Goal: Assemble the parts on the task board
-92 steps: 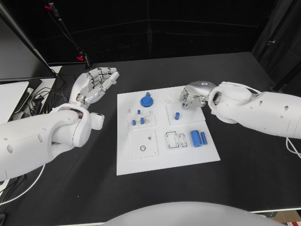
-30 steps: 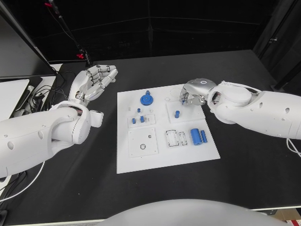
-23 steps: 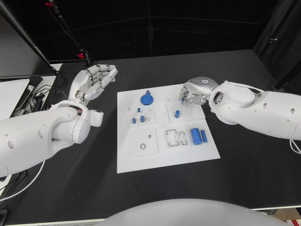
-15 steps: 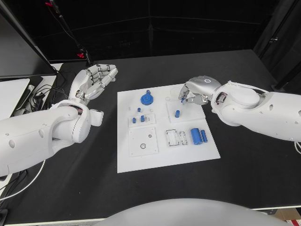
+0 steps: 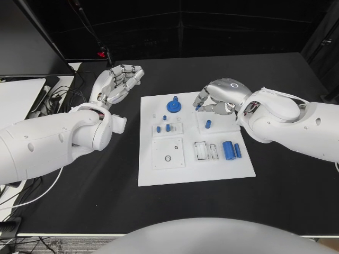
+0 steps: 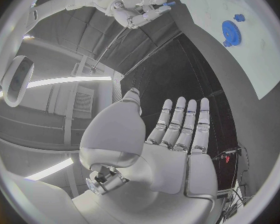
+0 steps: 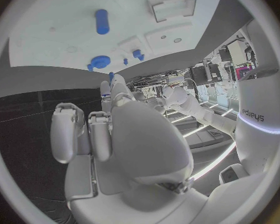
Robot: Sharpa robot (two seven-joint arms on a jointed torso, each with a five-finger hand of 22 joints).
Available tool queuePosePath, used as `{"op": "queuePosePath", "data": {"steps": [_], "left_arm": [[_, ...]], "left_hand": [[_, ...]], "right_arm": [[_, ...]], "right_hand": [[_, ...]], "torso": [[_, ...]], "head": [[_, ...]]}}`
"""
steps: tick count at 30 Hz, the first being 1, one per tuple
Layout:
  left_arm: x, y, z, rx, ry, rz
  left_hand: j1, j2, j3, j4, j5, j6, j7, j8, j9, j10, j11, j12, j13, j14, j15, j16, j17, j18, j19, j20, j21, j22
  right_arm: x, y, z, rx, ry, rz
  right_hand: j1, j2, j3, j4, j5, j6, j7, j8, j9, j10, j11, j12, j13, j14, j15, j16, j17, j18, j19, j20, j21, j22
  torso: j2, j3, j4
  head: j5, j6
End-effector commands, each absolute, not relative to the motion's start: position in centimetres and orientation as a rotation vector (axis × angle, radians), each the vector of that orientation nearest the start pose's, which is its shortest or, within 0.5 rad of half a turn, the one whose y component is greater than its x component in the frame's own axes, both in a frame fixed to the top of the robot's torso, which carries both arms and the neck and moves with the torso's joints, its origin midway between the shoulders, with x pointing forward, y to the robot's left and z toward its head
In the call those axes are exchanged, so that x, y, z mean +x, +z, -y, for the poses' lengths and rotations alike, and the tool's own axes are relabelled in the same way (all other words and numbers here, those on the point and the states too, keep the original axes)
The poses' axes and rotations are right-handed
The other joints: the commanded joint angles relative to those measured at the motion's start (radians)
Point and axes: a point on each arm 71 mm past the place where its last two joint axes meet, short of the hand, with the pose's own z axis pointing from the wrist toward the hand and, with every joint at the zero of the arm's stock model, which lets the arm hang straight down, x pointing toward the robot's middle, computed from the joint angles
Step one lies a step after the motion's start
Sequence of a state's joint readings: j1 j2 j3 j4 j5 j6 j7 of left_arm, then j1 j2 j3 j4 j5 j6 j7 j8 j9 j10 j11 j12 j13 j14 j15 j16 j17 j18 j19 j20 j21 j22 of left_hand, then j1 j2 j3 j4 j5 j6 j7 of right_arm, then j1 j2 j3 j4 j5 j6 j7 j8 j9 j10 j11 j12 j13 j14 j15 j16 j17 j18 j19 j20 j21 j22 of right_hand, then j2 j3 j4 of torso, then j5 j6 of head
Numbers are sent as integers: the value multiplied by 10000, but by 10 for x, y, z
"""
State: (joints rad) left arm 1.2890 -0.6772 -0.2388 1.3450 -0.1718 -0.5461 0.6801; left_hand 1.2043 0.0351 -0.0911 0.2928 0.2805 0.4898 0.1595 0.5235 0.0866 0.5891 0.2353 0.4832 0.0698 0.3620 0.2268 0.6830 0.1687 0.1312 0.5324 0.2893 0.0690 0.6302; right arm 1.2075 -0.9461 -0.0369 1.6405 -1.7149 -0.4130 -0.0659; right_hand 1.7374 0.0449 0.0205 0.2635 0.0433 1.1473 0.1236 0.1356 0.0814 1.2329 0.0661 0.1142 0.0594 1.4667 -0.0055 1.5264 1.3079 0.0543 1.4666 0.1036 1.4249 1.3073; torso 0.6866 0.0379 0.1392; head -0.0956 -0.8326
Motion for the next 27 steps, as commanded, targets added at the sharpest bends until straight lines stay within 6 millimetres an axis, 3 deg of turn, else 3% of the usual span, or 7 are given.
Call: {"op": "queuePosePath", "data": {"steps": [1, 7, 13, 27], "left_arm": [[508, -178, -183, -5677, -14587, -11318], [508, -178, -182, -5669, -14621, -11336], [508, -178, -181, -5669, -14625, -11338], [508, -178, -182, -5671, -14628, -11338]], "left_hand": [[-2, 82, -60, -12, 41, -103, 1168, 36, -16, -49, -4, 41, -12, -76, 21, 54, -13, -107, 52, 0, 32, -11], [-2, 82, -60, -12, 41, -103, 1168, 36, -16, -49, -4, 41, -12, -76, 21, 54, -13, -107, 52, 0, 32, -11], [-2, 82, -60, -12, 41, -103, 1168, 36, -16, -49, -4, 41, -12, -76, 21, 54, -13, -107, 52, 0, 32, -11], [0, 91, -74, -9, 54, -115, 1170, 46, -22, -63, -2, 52, -15, -84, 22, 64, -29, -106, 56, 0, 33, -17]], "right_arm": [[454, -155, 192, -4238, 6752, -14151], [450, -160, 169, -4545, 7232, -14483], [446, -168, 155, -4727, 7428, -14983], [435, -197, 140, -4886, 7760, -15928]], "right_hand": [[87, -39, 56, 11, 64, 60, 6, 18, 5, 74, -32, -36, 5, 821, -38, -24, 1553, -160, 270, -60, 29, 1932], [113, -45, 114, -5, 73, 63, 14, -4, -2, 106, -30, -88, 6, 820, -36, -27, 1548, -155, 262, -56, 12, 1925], [122, -53, 147, -14, 80, 59, 23, -22, -8, 116, -23, -125, 5, 819, -33, -30, 1543, -148, 249, -53, -13, 1914], [108, -81, 232, -14, 91, 13, 56, -93, -32, 109, 7, -250, 3, 819, -11, -32, 1540, -140, 232, -36, -48, 1900]], "torso": [[9, -3, 8], [12, -2, 28], [15, 4, 6], [11, 6, -1]], "head": [[177, -86], [198, -186], [235, -282], [247, -401]]}}
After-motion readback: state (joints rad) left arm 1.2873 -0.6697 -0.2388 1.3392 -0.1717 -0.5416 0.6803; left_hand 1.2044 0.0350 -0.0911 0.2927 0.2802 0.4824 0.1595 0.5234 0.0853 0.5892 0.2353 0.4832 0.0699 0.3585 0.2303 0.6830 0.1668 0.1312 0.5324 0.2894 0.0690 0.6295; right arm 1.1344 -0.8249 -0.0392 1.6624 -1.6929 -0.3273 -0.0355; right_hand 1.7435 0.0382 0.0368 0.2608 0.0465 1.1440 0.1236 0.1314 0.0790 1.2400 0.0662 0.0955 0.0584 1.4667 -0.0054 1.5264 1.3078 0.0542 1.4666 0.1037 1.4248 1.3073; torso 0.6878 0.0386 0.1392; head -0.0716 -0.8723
